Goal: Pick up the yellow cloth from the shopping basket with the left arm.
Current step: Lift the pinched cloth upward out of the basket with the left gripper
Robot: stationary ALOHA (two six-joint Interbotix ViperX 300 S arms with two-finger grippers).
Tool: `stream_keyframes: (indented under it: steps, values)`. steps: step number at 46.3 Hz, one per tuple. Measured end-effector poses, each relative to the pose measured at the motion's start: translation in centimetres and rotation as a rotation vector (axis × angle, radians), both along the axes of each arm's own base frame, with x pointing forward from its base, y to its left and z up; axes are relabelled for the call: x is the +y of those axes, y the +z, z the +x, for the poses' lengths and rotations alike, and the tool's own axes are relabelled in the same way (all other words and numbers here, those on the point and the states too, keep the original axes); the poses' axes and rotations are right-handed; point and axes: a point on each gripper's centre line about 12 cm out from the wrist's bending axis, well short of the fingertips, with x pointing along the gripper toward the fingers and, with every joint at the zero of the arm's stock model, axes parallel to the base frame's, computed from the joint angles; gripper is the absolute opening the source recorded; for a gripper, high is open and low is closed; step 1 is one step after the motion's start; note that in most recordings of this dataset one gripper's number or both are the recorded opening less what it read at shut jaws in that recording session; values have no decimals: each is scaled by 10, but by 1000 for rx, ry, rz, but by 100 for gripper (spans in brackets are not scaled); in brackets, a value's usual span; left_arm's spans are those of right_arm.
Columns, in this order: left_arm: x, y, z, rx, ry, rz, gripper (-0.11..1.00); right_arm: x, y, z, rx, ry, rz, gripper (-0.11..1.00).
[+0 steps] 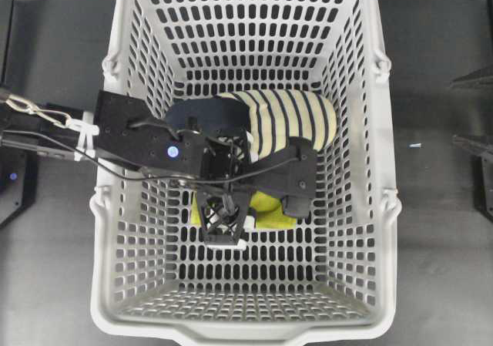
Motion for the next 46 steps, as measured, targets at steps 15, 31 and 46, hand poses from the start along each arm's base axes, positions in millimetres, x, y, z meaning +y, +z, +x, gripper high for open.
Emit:
stream_keyframes:
  steps: [15,31,46]
  values:
    - [1,53,11,-3,6,3,15,1,1,-3,-5,3,0,76]
    - [6,176,13,-40,30,1,15,1,2,-4,-10,7,18,76]
    - [26,209,12,-79,76,-2,15,1,-4,-4,14,7,39,76]
